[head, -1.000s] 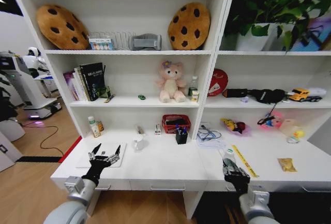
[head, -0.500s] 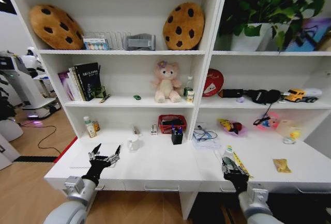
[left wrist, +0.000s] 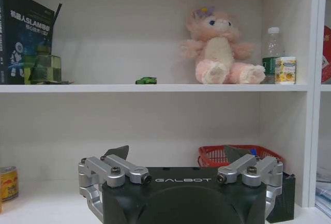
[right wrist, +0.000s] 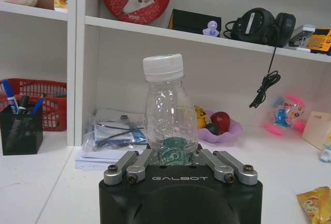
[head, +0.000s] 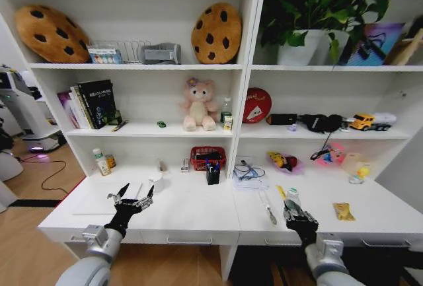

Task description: Organize the objects on the table.

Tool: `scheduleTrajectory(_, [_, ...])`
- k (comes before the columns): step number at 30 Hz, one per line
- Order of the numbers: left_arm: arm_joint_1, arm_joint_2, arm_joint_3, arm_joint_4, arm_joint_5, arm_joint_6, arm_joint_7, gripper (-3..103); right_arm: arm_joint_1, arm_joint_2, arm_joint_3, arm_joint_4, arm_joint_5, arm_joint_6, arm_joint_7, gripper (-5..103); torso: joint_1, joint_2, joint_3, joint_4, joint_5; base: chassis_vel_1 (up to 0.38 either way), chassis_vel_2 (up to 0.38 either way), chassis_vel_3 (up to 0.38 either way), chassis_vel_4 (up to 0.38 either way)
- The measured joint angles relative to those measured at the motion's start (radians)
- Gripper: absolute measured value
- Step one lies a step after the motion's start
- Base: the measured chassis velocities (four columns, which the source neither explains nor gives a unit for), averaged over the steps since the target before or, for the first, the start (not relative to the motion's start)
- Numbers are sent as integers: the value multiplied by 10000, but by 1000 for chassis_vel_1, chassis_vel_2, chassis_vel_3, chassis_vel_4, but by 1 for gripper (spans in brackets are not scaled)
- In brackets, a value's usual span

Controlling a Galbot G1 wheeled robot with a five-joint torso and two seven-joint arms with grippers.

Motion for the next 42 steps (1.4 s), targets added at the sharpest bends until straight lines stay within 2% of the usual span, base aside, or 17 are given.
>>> scheduleTrajectory(9, [1,0,0,-1,0,0,1,100,48,-44,15,-41,45,55,-144,25,-1,1,0,1,6,-200,-202,188,191])
scheduleTrajectory(12, [0,-1,1,0,0,0,1,100,63,-77,-13,-48,50,55,-157,25,0,0,0,-1,-6,-188,-212,171,205])
scheduleTrajectory(14, [0,-1,1,0,0,1,1,100,66,-105,-58,-49,58,57,-166,25,-1,0,0,-2,4,-182,-183,153,175])
scheduleTrajectory(17, [0,-1,1,0,0,0,2,100,56,-112,-150,-51,60,244,-167,25,0,1,0,2,-4,-149,-147,152,164])
scheduleTrajectory(20, [0,-1,2,-1,0,0,3,100,-12,-71,-322,-53,41,485,-160,25,0,1,0,1,8,-76,-84,104,92])
scheduleTrajectory(22, [0,-1,2,0,0,0,3,100,-93,-7,-507,-48,35,505,-72,25,0,0,0,-1,-2,0,0,0,0])
scheduleTrajectory(25, [0,-1,1,0,0,0,3,100,-240,115,-1098,31,355,315,755,25,-2,1,-1,-1,-3,0,0,0,0])
scheduleTrajectory(26, [0,-1,1,-1,0,0,3,100,-302,214,-1577,243,1222,-266,1856,25,-1,1,0,-2,0,0,0,0,0])
scheduleTrajectory(28, [0,-1,0,0,0,0,3,100,-303,219,-1598,260,1283,-308,1926,25,-1,1,0,-2,-1,0,0,0,0])
scheduleTrajectory(30, [0,0,0,0,0,0,0,100,-311,322,-2001,776,2871,-1305,3644,25,-2,1,-1,0,-4,0,0,0,0])
scheduleTrajectory(32, [0,-1,-1,0,0,0,0,100,-299,323,-2086,970,4336,-1785,5118,25,-1,1,0,0,-1,0,0,0,0])
scheduleTrajectory(33, [0,-1,-1,0,0,0,0,100,-299,323,-2086,970,4336,-1785,5118,25,-1,1,0,0,-1,0,0,0,0])
scheduleTrajectory(36, [0,-1,0,0,0,0,0,100,-311,272,-1910,991,6276,-1963,6868,25,-1,1,0,-1,0,0,0,0,0])
scheduleTrajectory(38, [0,0,0,0,0,0,0,100,-290,273,-1886,991,7323,-1701,7928,25,-1,1,0,-2,0,0,0,0,0])
scheduleTrajectory(39, [0,0,0,0,0,0,0,100,-249,291,-1926,991,8155,-1418,8624,25,-1,0,0,-1,1,0,0,0,0])
scheduleTrajectory(40, [0,0,0,0,0,0,0,100,-249,291,-1926,991,8155,-1418,8624,25,-1,0,0,-1,1,0,0,0,0])
scheduleTrajectory(42, [0,0,1,0,0,0,0,100,-122,412,-1924,726,9010,-1178,9135,25,-1,0,-1,0,-3,0,0,0,0])
